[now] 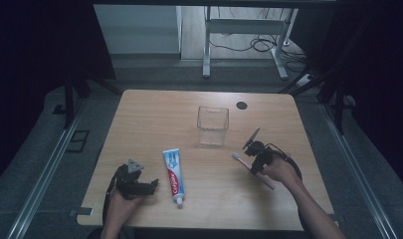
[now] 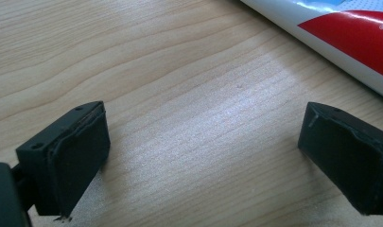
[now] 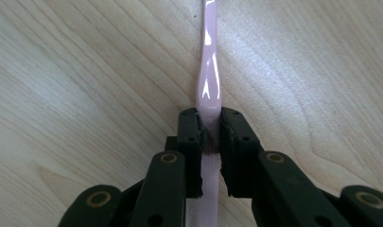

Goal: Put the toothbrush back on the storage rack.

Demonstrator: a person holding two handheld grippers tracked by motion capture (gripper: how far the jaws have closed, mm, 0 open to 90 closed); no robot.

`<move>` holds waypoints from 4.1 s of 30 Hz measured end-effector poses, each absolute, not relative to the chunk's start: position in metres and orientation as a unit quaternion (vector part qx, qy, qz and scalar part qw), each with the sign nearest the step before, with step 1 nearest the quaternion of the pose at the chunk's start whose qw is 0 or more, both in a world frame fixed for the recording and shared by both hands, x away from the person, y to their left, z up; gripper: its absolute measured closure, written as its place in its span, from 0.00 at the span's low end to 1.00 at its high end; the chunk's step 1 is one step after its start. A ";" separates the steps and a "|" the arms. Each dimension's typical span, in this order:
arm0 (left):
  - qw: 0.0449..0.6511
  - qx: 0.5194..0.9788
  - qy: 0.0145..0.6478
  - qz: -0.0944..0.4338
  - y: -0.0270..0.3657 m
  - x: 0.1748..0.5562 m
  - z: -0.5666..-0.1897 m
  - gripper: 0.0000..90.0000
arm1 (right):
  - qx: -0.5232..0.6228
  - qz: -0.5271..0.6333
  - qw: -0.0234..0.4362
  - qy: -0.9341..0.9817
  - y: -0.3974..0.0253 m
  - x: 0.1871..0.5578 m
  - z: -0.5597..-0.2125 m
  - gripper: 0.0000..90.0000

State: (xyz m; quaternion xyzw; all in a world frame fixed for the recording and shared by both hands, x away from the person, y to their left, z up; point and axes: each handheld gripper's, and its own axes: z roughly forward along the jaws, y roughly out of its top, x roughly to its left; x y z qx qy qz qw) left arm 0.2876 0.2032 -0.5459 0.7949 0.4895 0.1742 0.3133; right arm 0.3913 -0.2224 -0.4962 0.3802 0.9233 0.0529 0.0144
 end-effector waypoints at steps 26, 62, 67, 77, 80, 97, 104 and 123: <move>0.314 0.795 0.490 0.174 0.203 0.288 -0.546 0.03 | 0.390 0.159 0.042 0.906 -0.239 0.386 -0.443 0.87; 0.313 0.796 0.488 0.175 0.203 0.288 -0.546 0.03 | 0.377 0.276 0.083 0.880 -0.213 0.403 -0.387 0.87; 0.313 0.796 0.488 0.175 0.203 0.288 -0.546 0.03 | 0.376 0.288 0.090 0.876 -0.208 0.407 -0.384 0.87; 0.313 0.796 0.488 0.175 0.203 0.288 -0.546 0.03 | 0.371 0.313 0.109 0.867 -0.196 0.417 -0.379 0.87; 0.313 0.796 0.488 0.175 0.203 0.288 -0.546 0.03 | 0.370 0.320 0.115 0.865 -0.192 0.421 -0.379 0.87; 0.313 0.796 0.488 0.175 0.203 0.288 -0.546 0.03 | 0.366 0.352 0.134 0.851 -0.171 0.444 -0.377 0.87; 0.313 0.796 0.488 0.175 0.203 0.288 -0.546 0.03 | 0.365 0.368 0.140 0.844 -0.164 0.452 -0.374 0.87; 0.313 0.796 0.488 0.175 0.203 0.288 -0.546 0.03 | 0.370 0.401 0.145 0.825 -0.141 0.472 -0.370 0.87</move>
